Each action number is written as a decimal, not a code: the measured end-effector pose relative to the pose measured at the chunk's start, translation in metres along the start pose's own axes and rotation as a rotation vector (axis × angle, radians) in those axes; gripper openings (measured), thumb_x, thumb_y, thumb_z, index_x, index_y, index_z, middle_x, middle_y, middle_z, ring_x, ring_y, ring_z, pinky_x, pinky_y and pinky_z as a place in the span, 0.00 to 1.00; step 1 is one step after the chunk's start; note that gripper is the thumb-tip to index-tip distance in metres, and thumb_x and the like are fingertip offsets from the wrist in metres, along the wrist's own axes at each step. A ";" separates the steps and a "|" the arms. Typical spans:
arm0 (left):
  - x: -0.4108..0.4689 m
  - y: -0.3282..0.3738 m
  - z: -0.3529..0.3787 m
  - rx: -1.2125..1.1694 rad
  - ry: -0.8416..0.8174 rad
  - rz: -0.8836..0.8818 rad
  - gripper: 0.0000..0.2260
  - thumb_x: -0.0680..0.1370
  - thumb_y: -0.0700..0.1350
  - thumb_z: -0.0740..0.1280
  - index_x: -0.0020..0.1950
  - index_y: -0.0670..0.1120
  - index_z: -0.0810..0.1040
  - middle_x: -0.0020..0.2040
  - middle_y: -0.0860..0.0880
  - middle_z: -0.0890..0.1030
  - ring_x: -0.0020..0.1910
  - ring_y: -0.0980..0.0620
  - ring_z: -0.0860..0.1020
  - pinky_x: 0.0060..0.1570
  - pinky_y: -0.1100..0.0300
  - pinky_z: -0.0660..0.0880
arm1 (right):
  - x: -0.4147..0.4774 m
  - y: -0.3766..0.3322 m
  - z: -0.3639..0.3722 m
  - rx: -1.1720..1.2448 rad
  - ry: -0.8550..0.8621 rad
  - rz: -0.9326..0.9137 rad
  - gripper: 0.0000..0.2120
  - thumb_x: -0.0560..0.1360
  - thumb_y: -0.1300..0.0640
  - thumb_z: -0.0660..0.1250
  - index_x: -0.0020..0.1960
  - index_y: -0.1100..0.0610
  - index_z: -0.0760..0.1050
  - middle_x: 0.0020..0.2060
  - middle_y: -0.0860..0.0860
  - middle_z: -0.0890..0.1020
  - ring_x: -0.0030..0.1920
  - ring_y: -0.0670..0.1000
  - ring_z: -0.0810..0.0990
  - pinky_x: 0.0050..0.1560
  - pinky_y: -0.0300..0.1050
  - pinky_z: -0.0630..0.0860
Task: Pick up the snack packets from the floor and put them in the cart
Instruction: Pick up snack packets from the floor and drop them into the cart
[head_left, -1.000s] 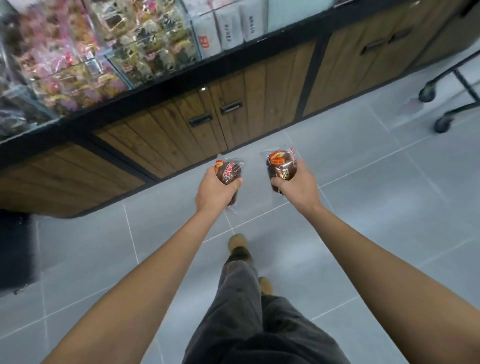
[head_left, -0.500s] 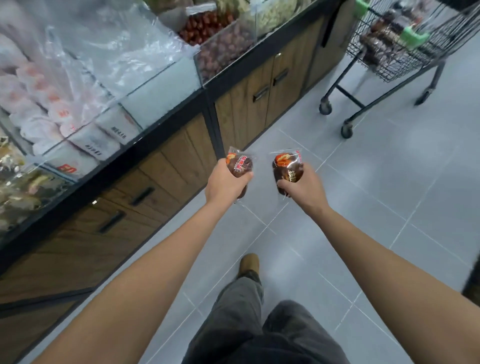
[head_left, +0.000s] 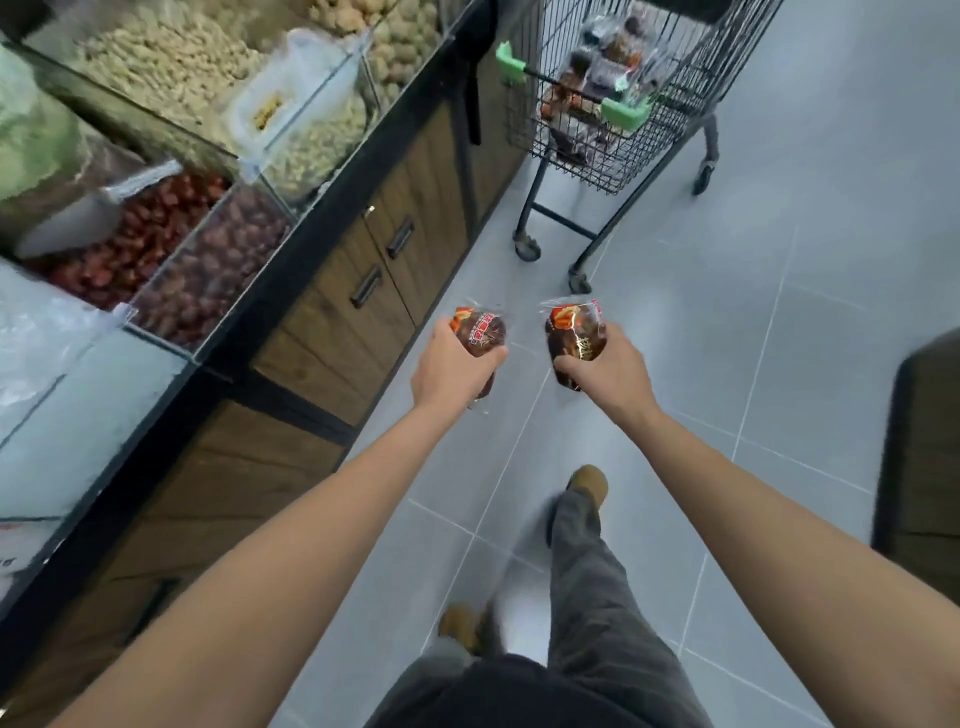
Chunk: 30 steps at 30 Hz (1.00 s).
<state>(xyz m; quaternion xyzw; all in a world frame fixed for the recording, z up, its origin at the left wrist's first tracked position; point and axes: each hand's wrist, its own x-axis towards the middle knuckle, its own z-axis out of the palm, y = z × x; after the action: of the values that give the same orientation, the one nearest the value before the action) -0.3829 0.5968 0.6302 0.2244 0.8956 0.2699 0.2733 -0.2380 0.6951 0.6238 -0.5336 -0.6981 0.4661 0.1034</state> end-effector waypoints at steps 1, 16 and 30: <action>0.013 0.019 0.008 0.002 0.003 0.000 0.29 0.70 0.58 0.72 0.63 0.47 0.66 0.58 0.48 0.76 0.55 0.47 0.77 0.51 0.56 0.71 | 0.020 -0.001 -0.014 0.002 0.000 0.000 0.19 0.68 0.55 0.71 0.55 0.52 0.68 0.43 0.47 0.74 0.46 0.51 0.74 0.45 0.45 0.72; 0.155 0.221 0.094 -0.049 0.053 -0.039 0.28 0.69 0.60 0.72 0.55 0.52 0.58 0.54 0.49 0.75 0.52 0.46 0.78 0.54 0.48 0.77 | 0.254 -0.027 -0.167 -0.026 -0.030 -0.085 0.17 0.67 0.54 0.71 0.52 0.52 0.68 0.44 0.49 0.76 0.44 0.51 0.75 0.43 0.45 0.71; 0.331 0.358 0.157 -0.187 0.074 -0.080 0.26 0.69 0.59 0.71 0.54 0.51 0.60 0.49 0.51 0.73 0.51 0.46 0.77 0.53 0.51 0.76 | 0.470 -0.048 -0.236 -0.178 -0.117 -0.122 0.24 0.67 0.52 0.72 0.60 0.54 0.69 0.47 0.50 0.77 0.46 0.52 0.76 0.45 0.45 0.74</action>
<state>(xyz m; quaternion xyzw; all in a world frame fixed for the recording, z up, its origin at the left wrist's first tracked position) -0.4440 1.1054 0.6147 0.1519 0.8844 0.3491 0.2701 -0.3100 1.2181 0.6226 -0.4690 -0.7727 0.4256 0.0428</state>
